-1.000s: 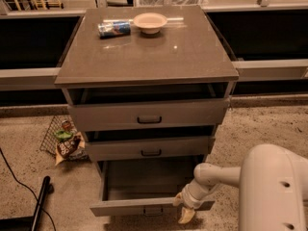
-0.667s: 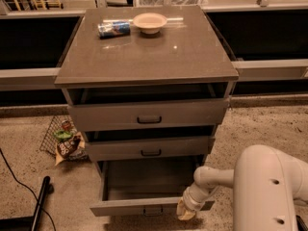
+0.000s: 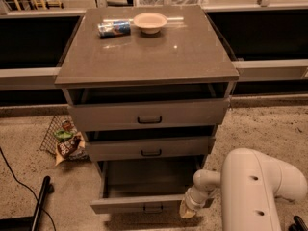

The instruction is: Close bottom drawer

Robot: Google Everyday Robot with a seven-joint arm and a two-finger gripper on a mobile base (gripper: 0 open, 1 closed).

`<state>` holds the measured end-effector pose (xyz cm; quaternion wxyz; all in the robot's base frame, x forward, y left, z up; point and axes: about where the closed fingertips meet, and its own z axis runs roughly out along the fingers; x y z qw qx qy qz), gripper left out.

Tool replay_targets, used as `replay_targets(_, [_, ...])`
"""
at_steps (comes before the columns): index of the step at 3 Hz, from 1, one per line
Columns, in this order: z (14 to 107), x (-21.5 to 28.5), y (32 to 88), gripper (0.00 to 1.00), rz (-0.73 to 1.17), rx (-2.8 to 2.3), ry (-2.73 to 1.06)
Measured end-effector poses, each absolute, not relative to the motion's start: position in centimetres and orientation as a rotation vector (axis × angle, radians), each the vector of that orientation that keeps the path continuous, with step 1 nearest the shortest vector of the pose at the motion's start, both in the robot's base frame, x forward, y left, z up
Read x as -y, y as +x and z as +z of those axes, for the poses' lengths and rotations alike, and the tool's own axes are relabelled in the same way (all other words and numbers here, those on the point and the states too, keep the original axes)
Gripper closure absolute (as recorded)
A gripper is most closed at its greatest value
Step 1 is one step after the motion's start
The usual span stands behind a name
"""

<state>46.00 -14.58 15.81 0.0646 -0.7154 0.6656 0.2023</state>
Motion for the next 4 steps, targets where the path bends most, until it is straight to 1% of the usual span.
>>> replay_targets(1, [15.81, 14.58, 46.0, 0.82, 0.611, -2.009, -2.16])
replay_targets(4, [15.81, 14.57, 45.99, 0.13, 0.611, -2.009, -2.16])
